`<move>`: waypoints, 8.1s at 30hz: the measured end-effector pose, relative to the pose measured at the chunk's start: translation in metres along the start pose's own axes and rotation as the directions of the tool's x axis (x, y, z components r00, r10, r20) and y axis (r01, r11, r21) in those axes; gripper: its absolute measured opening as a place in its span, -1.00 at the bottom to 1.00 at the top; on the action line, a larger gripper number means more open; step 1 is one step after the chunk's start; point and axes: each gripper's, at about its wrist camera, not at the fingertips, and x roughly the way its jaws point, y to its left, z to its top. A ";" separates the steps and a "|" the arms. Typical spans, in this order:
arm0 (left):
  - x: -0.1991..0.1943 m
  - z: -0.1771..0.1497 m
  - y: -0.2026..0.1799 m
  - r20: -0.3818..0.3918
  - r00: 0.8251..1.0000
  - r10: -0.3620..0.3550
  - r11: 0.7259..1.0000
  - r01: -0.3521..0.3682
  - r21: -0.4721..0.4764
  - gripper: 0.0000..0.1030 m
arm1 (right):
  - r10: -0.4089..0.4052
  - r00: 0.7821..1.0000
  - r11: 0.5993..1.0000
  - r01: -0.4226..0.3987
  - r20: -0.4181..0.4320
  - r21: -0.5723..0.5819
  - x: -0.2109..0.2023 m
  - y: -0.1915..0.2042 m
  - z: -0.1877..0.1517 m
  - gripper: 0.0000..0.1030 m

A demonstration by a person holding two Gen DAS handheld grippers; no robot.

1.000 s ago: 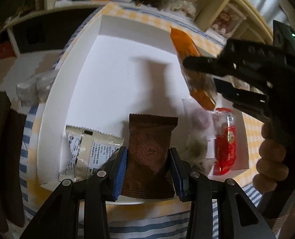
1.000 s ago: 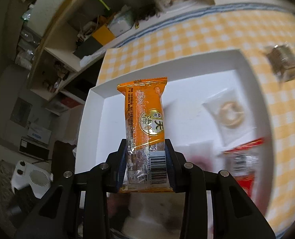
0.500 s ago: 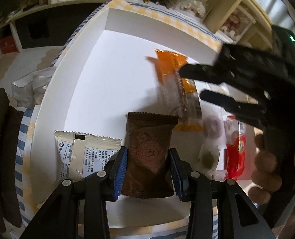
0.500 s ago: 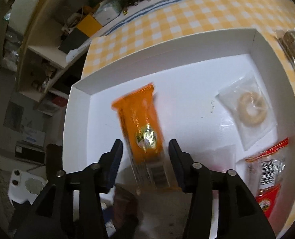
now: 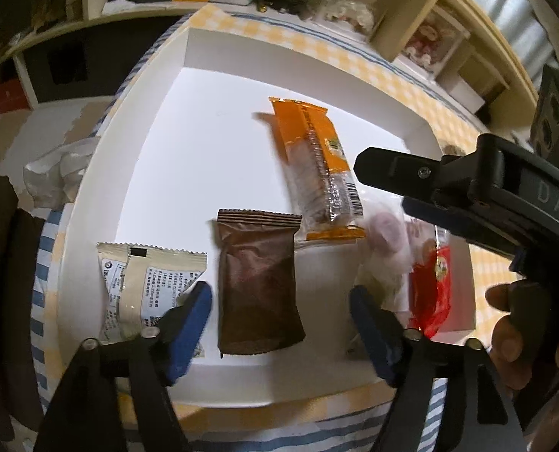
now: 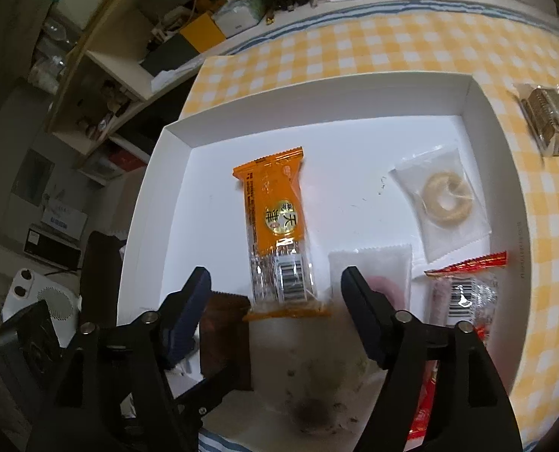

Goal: Organize snacks
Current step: 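Carry both packets over the white tray and open both grippers inside, then withdraw both grippers from the tray toward the last packets, then grasp the silver-wrapped packet with the left gripper while the right grasps the lavender clear packet, then carry both packets over the white tray and open both grippers to release them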

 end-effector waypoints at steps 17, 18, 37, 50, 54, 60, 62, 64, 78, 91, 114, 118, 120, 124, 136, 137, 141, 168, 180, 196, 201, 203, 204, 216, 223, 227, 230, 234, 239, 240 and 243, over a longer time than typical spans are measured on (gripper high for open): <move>-0.031 -0.009 -0.010 0.039 0.999 -0.001 0.999 0.000 0.040 1.00 | -0.051 0.996 0.992 0.059 0.076 -0.110 -0.043 -0.004 -0.014 1.00; -0.033 -0.010 -0.012 0.042 0.999 -0.002 0.999 0.000 0.044 1.00 | -0.053 0.995 0.991 0.062 0.083 -0.117 -0.047 -0.005 -0.015 1.00; -0.068 -0.014 -0.030 0.150 0.989 -0.004 0.995 -0.011 0.099 1.00 | -0.097 0.978 0.978 0.128 0.185 -0.162 -0.100 -0.029 -0.025 1.00; -0.078 -0.012 -0.040 0.213 0.977 -0.017 0.997 -0.001 0.083 1.00 | -0.137 0.968 0.967 0.177 0.208 -0.186 -0.124 -0.059 -0.030 1.00; -0.076 -0.007 -0.046 0.231 0.973 -0.024 0.997 0.004 0.083 1.00 | -0.151 0.965 0.962 0.194 0.216 -0.192 -0.133 -0.072 -0.029 1.00; -0.068 0.001 -0.065 0.245 0.969 -0.031 0.993 0.002 0.118 1.00 | -0.177 0.956 0.952 0.226 0.235 -0.204 -0.147 -0.092 -0.029 1.00; -0.062 0.003 -0.075 0.241 0.970 -0.036 0.990 0.002 0.138 1.00 | -0.179 0.955 0.952 0.229 0.238 -0.202 -0.151 -0.099 -0.029 1.00; -0.056 0.006 -0.085 0.239 0.970 -0.047 0.988 0.010 0.153 1.00 | -0.188 0.952 0.950 0.239 0.243 -0.201 -0.155 -0.108 -0.028 1.00; 0.010 0.051 -0.174 0.238 0.965 -0.112 0.958 0.041 0.284 1.00 | -0.305 0.908 0.931 0.347 0.287 -0.111 -0.183 -0.199 -0.021 1.00; 0.108 0.107 -0.280 0.142 0.977 -0.161 0.909 0.090 0.407 1.00 | -0.388 0.875 0.921 0.377 0.289 0.094 -0.200 -0.299 -0.005 1.00; 0.293 0.248 -0.352 -0.038 0.992 -0.122 0.927 0.128 0.352 1.00 | -0.503 0.806 0.864 0.477 0.311 0.161 -0.164 -0.391 0.014 1.00; 0.323 0.257 -0.348 -0.147 0.961 -0.232 0.912 0.268 0.311 1.00 | -0.506 0.811 0.862 0.487 0.295 0.140 -0.152 -0.394 0.025 1.00; 0.333 0.257 -0.345 -0.190 0.948 -0.256 0.903 0.304 0.303 1.00 | -0.492 0.819 0.870 0.479 0.295 0.120 -0.147 -0.393 0.029 1.00; 0.339 0.253 -0.339 -0.260 0.916 -0.307 0.879 0.377 0.292 0.97 | -0.486 0.825 0.871 0.483 0.288 0.085 -0.139 -0.391 0.031 0.98; 0.329 0.204 -0.341 -0.348 0.921 -0.174 0.837 0.325 0.441 0.78 | -0.522 0.809 0.850 0.518 0.271 0.090 -0.136 -0.388 0.023 0.24; 0.330 0.196 -0.345 -0.350 0.925 -0.147 0.828 0.308 0.468 0.73 | -0.528 0.806 0.847 0.523 0.268 0.096 -0.137 -0.388 0.022 0.17; 0.327 0.166 -0.357 -0.318 0.946 -0.053 0.803 0.230 0.550 0.60 | -0.529 0.810 0.847 0.521 0.252 0.101 -0.141 -0.387 0.016 0.13; 0.245 0.092 -0.351 -0.124 0.990 -0.070 0.850 0.124 0.512 0.02 | -0.426 0.868 0.905 0.406 0.257 0.131 -0.200 -0.353 -0.015 0.12; 0.147 0.086 -0.307 0.030 0.995 -0.098 0.869 0.071 0.490 0.02 | -0.347 0.871 0.938 0.327 0.347 0.116 -0.220 -0.297 -0.012 0.12; 0.025 0.066 -0.184 0.162 0.984 -0.073 0.938 0.012 0.347 0.02 | -0.222 0.897 0.967 0.252 0.382 -0.030 -0.200 -0.201 -0.012 0.12; -0.002 0.057 -0.138 0.198 0.980 -0.030 0.955 -0.030 0.295 0.02 | -0.194 0.905 0.969 0.238 0.379 -0.073 -0.184 -0.175 -0.007 0.12; -0.008 0.054 -0.118 0.199 0.980 -0.024 0.965 -0.029 0.260 0.02 | -0.182 0.908 0.969 0.230 0.376 -0.087 -0.179 -0.167 -0.005 0.12; -0.010 0.053 -0.108 0.199 0.980 -0.018 0.969 -0.032 0.245 0.02 | -0.174 0.911 0.970 0.225 0.373 -0.096 -0.175 -0.161 -0.004 0.12; 0.008 0.062 -0.028 0.139 0.985 0.104 0.982 -0.124 0.145 0.02 | -0.078 0.951 0.974 0.137 0.299 -0.179 -0.106 -0.085 0.015 0.12; 0.038 0.070 0.000 0.076 0.985 0.154 0.979 -0.163 0.120 0.02 | -0.040 0.976 0.986 0.073 0.215 -0.150 -0.052 -0.058 0.031 0.12; 0.063 0.078 0.010 0.048 0.981 0.186 0.974 -0.191 0.121 0.03 | -0.032 0.984 0.993 0.051 0.174 -0.106 -0.026 -0.050 0.041 0.12; 0.075 0.081 0.006 0.045 0.978 0.206 0.965 -0.210 0.157 0.03 | -0.041 0.988 0.997 0.051 0.151 -0.064 -0.010 -0.048 0.048 0.12; 0.088 0.084 0.000 0.048 0.972 0.229 0.952 -0.234 0.196 0.03 | -0.026 0.992 0.999 0.029 0.127 -0.022 0.006 -0.049 0.055 0.13; 0.097 0.087 -0.006 0.058 0.970 0.238 0.944 -0.245 0.223 0.04 | -0.045 0.997 0.998 0.048 0.058 -0.049 0.020 -0.044 0.055 0.44; 0.098 0.086 -0.007 0.055 0.970 0.236 0.943 -0.242 0.228 0.04 | -0.053 0.997 0.997 0.056 0.058 -0.059 0.020 -0.043 0.053 0.53; 0.099 0.082 -0.007 0.041 0.973 0.228 0.942 -0.231 0.245 0.04 | -0.061 0.997 0.995 0.065 0.050 -0.081 0.017 -0.044 0.045 0.55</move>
